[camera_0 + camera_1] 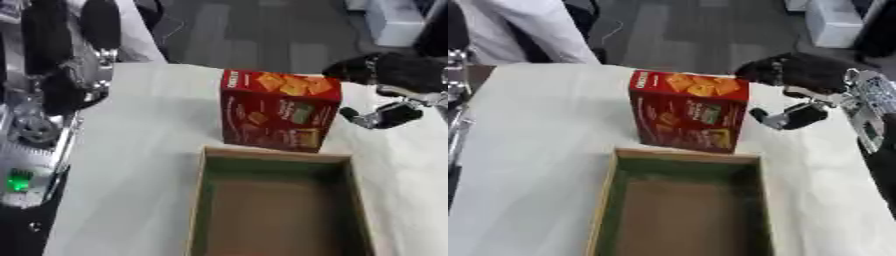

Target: Pick up objects on the table and place them in the box.

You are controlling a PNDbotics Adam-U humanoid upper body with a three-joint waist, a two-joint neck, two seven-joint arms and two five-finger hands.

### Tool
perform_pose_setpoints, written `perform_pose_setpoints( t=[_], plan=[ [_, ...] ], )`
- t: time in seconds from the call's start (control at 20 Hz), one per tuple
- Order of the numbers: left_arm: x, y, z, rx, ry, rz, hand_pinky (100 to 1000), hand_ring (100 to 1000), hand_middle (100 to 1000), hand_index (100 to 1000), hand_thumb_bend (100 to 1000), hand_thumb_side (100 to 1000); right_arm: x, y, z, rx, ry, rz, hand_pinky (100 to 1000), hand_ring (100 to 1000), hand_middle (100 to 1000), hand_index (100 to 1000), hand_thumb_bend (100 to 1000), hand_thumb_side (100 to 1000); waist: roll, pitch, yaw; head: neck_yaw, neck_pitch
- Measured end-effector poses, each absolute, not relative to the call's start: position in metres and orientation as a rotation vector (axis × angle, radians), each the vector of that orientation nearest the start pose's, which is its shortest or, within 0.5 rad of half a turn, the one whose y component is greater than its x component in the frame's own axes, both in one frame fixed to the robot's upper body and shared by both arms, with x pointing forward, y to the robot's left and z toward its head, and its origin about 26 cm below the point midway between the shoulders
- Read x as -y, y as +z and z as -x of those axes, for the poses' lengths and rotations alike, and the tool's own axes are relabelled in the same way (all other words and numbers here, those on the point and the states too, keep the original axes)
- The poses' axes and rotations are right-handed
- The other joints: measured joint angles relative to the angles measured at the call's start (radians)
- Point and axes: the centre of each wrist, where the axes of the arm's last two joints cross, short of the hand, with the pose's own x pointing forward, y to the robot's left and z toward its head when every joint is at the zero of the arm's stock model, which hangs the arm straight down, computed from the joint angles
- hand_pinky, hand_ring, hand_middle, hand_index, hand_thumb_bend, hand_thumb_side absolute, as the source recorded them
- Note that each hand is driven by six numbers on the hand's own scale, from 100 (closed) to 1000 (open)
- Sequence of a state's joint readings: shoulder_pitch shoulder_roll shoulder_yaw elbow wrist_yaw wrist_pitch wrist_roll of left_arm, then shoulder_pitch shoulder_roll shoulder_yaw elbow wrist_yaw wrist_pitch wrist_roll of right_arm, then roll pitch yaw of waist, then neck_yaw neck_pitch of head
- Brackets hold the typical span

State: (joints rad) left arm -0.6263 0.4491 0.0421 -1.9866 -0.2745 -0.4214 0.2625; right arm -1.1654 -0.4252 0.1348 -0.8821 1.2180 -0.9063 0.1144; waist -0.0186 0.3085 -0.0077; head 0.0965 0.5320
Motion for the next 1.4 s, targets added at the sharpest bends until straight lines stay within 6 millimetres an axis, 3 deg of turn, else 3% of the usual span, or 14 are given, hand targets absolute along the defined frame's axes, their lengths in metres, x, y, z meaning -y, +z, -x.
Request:
perform_pose_setpoints(
  t=[0.2, 0.55, 0.65, 0.75, 0.8, 0.85, 0.9, 1.05, 1.1, 1.15, 1.2, 1.25, 1.4],
  plan=[
    [-0.254, 0.308, -0.311, -3.070, 0.407, 0.547, 791, 811, 859, 877, 200, 649, 0.241, 0.286, -0.498, -1.936, -2.286, -1.072, 694, 856, 924, 985, 238, 677, -0.002, 0.000, 0.001, -0.004, 0.000],
    [-0.254, 0.308, -0.311, -3.074, 0.405, 0.542, 790, 810, 858, 877, 204, 647, 0.240, 0.289, -0.502, -1.856, -2.323, -1.113, 709, 865, 929, 994, 246, 684, -0.002, -0.006, 0.000, -0.028, -0.001],
    [-0.254, 0.308, -0.311, -3.075, 0.405, 0.542, 790, 810, 858, 877, 203, 648, 0.240, 0.288, -0.503, -1.840, -2.340, -1.118, 749, 903, 965, 1000, 353, 590, -0.002, -0.008, -0.001, -0.035, -0.002],
    [-0.254, 0.307, -0.311, -3.077, 0.406, 0.543, 791, 810, 858, 877, 205, 648, 0.243, 0.284, -0.504, -1.803, -2.392, -1.124, 766, 916, 985, 1000, 338, 598, -0.002, -0.008, -0.002, -0.036, -0.002],
    [-0.254, 0.307, -0.311, -3.077, 0.407, 0.543, 791, 810, 858, 877, 207, 647, 0.244, 0.283, -0.505, -1.780, -2.425, -1.125, 796, 939, 1000, 1000, 379, 530, -0.002, -0.009, -0.002, -0.037, -0.002],
    [-0.254, 0.307, -0.311, -3.078, 0.407, 0.543, 791, 810, 858, 877, 206, 647, 0.245, 0.281, -0.505, -1.752, -2.462, -1.127, 793, 937, 1000, 1000, 374, 539, -0.002, -0.011, -0.003, -0.039, -0.002],
    [-0.254, 0.307, -0.311, -3.079, 0.407, 0.544, 791, 810, 858, 877, 221, 634, 0.247, 0.280, -0.506, -1.723, -2.500, -1.131, 839, 967, 1000, 1000, 420, 430, -0.002, -0.012, -0.003, -0.041, -0.002],
    [-0.255, 0.305, -0.311, -3.085, 0.411, 0.548, 791, 810, 858, 877, 241, 622, 0.257, 0.278, -0.506, -1.629, -2.610, -1.177, 865, 978, 1000, 1000, 419, 425, -0.001, -0.014, -0.010, -0.044, -0.002],
    [-0.255, 0.305, -0.311, -3.086, 0.412, 0.549, 791, 810, 858, 877, 274, 601, 0.260, 0.278, -0.506, -1.610, -2.632, -1.199, 895, 993, 1000, 1000, 397, 503, -0.001, -0.015, -0.011, -0.044, -0.002],
    [-0.255, 0.305, -0.311, -3.086, 0.412, 0.549, 791, 810, 858, 877, 265, 607, 0.262, 0.278, -0.506, -1.598, -2.648, -1.215, 888, 990, 1000, 1000, 404, 473, 0.000, -0.016, -0.012, -0.044, -0.002],
    [-0.255, 0.305, -0.311, -3.087, 0.413, 0.549, 791, 810, 858, 877, 303, 582, 0.264, 0.278, -0.506, -1.592, -2.659, -1.228, 925, 1000, 1000, 1000, 360, 616, 0.002, -0.018, -0.014, -0.044, -0.002],
    [-0.255, 0.305, -0.311, -3.087, 0.415, 0.550, 791, 810, 858, 877, 300, 584, 0.266, 0.279, -0.506, -1.594, -2.663, -1.237, 928, 1000, 1000, 1000, 363, 609, 0.003, -0.018, -0.015, -0.044, -0.002],
    [-0.255, 0.305, -0.311, -3.090, 0.422, 0.553, 792, 810, 858, 877, 355, 547, 0.270, 0.279, -0.506, -1.625, -2.666, -1.243, 953, 1000, 1000, 1000, 249, 813, 0.007, -0.019, -0.015, -0.044, -0.001]
  ],
)
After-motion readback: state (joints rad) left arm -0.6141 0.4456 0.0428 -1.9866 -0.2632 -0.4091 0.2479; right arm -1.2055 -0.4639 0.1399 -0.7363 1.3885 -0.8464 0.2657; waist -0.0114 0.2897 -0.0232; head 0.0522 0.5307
